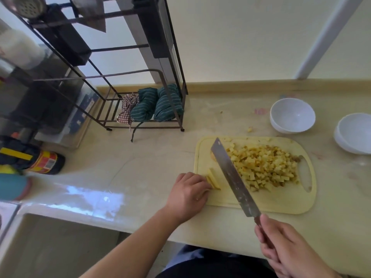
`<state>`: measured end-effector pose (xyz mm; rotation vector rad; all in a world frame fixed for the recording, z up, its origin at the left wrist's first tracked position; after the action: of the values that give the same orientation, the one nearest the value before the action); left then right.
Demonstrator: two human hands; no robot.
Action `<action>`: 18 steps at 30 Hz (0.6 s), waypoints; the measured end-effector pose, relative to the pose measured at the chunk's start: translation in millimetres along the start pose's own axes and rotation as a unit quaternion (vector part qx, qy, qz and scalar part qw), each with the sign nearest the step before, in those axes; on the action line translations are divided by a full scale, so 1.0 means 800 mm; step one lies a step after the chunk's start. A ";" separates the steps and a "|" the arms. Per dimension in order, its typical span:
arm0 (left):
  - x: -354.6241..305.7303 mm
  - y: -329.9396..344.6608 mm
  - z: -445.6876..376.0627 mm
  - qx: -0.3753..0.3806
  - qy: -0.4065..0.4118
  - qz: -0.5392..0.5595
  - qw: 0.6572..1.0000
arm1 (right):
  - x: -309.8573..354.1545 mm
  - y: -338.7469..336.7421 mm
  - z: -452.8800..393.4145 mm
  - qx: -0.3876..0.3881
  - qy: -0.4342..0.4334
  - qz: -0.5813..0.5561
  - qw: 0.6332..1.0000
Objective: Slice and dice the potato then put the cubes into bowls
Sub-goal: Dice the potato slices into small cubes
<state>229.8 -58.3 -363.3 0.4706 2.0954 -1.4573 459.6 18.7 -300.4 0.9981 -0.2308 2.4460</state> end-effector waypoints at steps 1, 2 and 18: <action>0.003 -0.006 -0.007 0.011 0.020 -0.004 1.000 | -0.003 -0.005 0.003 -0.007 -0.001 -0.005 1.000; 0.005 -0.009 -0.016 0.031 0.039 -0.011 0.999 | -0.006 -0.010 0.006 -0.016 0.000 -0.004 1.000; 0.014 0.001 -0.026 0.128 -0.043 -0.038 0.990 | -0.021 -0.003 -0.003 -0.067 -0.006 0.089 0.994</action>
<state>216.6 -39.2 -364.8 0.4193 1.8862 -1.7686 469.7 15.2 -313.9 0.9709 -0.5006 2.5442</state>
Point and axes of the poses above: each hand's wrist, its own z-axis away from the middle knuckle, its own y-axis out of the palm, x = y × z, the point moved 4 cm from there along -z, towards the middle knuckle, and after that the axes turned 10 degrees about z, right-handed, at the moved point
